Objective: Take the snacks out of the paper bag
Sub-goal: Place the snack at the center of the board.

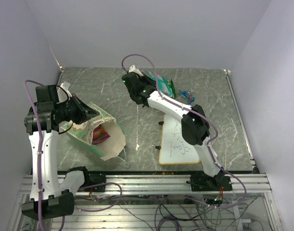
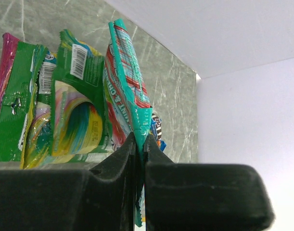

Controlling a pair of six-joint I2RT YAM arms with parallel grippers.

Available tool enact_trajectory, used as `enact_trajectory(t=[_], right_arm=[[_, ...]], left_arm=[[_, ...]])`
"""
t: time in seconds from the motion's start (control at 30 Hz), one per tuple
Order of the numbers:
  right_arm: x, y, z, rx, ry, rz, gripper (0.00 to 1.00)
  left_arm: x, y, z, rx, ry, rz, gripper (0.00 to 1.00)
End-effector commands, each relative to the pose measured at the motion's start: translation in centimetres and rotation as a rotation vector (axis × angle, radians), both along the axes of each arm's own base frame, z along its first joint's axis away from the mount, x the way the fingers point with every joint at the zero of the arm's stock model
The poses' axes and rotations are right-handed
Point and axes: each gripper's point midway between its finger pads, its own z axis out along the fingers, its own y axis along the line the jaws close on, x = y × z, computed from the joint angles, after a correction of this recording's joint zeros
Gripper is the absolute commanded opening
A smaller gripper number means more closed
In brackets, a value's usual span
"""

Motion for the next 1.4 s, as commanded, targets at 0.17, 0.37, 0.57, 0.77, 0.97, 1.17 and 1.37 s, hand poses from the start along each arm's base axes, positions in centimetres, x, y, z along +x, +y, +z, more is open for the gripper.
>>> enact_trajectory(t=[0.17, 0.37, 0.57, 0.77, 0.97, 1.17, 1.37], right_arm=[[1.0, 1.7, -1.2, 0.01, -0.017, 0.005, 0.0], [1.0, 3.5, -3.6, 0.031, 0.025, 0.045, 0.0], [0.9, 4.7, -5.6, 0.061, 0.055, 0.062, 0.08], [0.9, 5.2, -7.0, 0.064, 0.08, 0.081, 0.25], [0.6, 5.6, -5.0, 0.11, 0.087, 0.111, 0.6], [-2.4, 7.3, 0.6, 0.305, 0.124, 0.229, 0.9], [-9.0, 7.6, 3.2, 0.539, 0.268, 0.445, 0.95]], left_arm=[[-0.9, -0.6, 0.6, 0.006, -0.015, -0.074, 0.07], [-1.6, -0.8, 0.3, 0.005, -0.004, -0.082, 0.07], [-2.0, -0.9, 0.1, 0.003, -0.002, -0.086, 0.07], [-2.3, -0.9, 0.1, 0.001, -0.002, -0.089, 0.07], [-2.4, -1.1, -0.1, -0.01, 0.001, -0.089, 0.07], [-1.9, -1.1, -0.1, -0.026, -0.008, -0.072, 0.07], [-1.4, -1.0, -0.2, -0.032, -0.013, -0.055, 0.07]])
